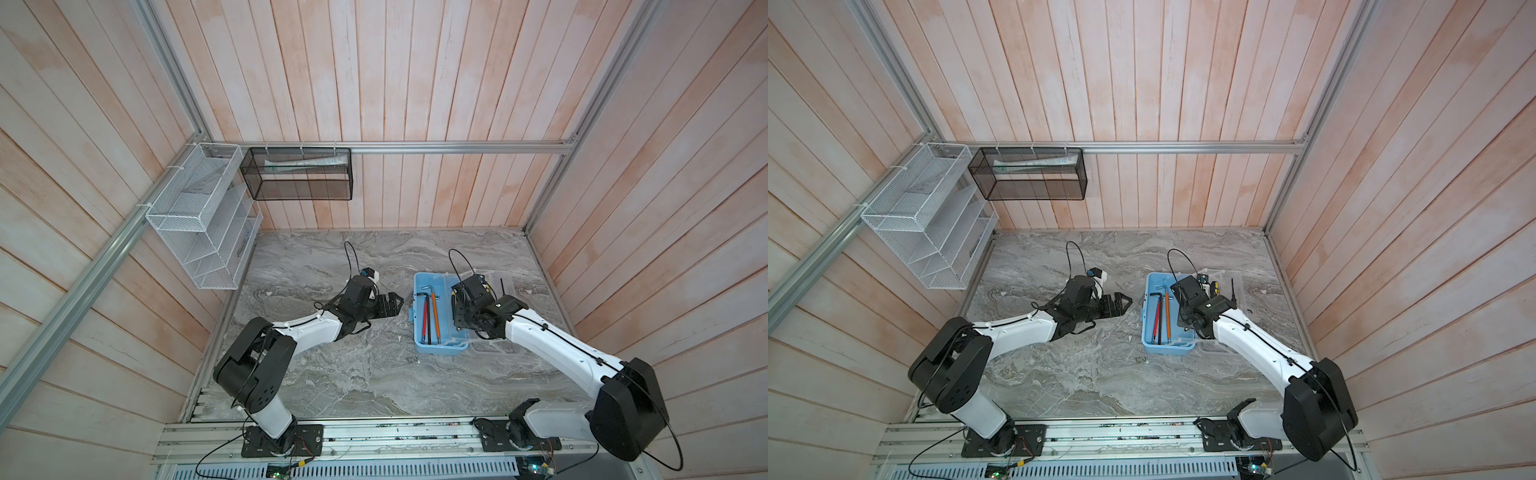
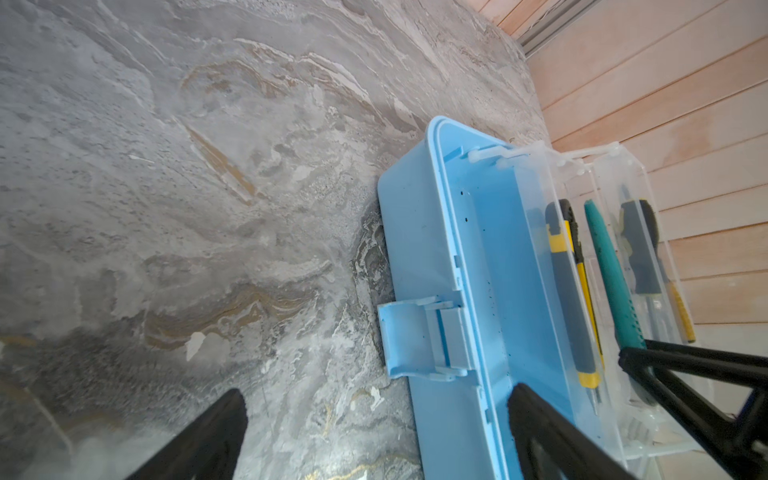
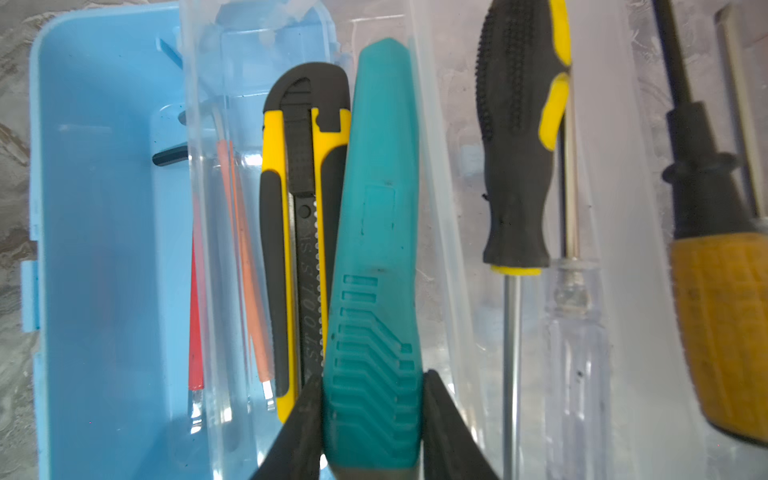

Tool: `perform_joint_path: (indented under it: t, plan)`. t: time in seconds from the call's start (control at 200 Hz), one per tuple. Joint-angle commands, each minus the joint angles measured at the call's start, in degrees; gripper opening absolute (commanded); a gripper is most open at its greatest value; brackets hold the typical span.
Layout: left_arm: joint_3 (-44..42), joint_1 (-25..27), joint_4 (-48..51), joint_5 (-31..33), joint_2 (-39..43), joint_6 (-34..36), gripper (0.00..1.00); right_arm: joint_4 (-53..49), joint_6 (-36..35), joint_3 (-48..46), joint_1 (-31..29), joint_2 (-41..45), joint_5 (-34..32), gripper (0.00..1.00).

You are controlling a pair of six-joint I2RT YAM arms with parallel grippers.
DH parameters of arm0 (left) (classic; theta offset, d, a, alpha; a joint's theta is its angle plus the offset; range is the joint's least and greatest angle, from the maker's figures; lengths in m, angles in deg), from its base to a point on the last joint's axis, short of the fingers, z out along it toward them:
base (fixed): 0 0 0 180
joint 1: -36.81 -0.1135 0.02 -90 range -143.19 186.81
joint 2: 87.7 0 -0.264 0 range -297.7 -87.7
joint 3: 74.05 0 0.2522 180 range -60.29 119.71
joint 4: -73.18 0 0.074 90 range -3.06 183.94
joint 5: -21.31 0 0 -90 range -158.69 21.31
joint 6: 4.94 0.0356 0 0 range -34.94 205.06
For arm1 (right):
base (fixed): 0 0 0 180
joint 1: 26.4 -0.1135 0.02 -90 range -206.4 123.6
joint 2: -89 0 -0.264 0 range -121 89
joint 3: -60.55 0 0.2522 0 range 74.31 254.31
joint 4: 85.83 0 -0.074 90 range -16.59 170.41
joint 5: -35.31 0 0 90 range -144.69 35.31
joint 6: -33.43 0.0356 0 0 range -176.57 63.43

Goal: Pack the tool kit
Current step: 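Carry the teal cutter into the lid while the left gripper moves toward the box, then release the teal cutter and raise the right gripper while the left grips the box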

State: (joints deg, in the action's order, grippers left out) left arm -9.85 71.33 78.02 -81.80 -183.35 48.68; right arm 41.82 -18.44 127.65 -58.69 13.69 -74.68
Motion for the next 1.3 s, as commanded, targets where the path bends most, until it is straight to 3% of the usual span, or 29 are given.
perform_joint_path:
  t: [0.0,0.21,0.61,0.825,0.995,1.155,1.295]
  plan:
    - [3.0,0.8,-0.3,-0.7,-1.1,2.1,1.0,-1.1,1.0,0.7,0.6,0.4,-0.8,0.24]
    - [5.9,2.8,0.9,-0.6,-3.4,3.8,1.0,-4.2,0.2,4.6,0.6,-0.9,-1.0,0.44]
    - [11.4,4.1,5.6,2.9,-8.3,4.9,1.0,-3.3,-3.6,9.4,1.2,-0.2,-1.1,0.47]
    - [15.2,4.8,8.7,5.0,-11.8,6.2,1.0,2.8,-8.5,9.9,8.9,6.5,4.3,0.51]
    - [23.8,7.0,21.3,14.4,-16.1,9.1,1.0,3.9,-11.3,10.5,14.2,7.7,5.8,0.51]
    - [26.4,7.3,26.5,16.8,-17.8,10.7,1.0,7.3,-12.4,8.7,19.5,9.1,12.1,0.51]
    - [27.7,7.1,31.3,21.7,-18.7,13.3,1.0,7.5,-13.7,8.6,21.8,9.2,12.5,0.51]
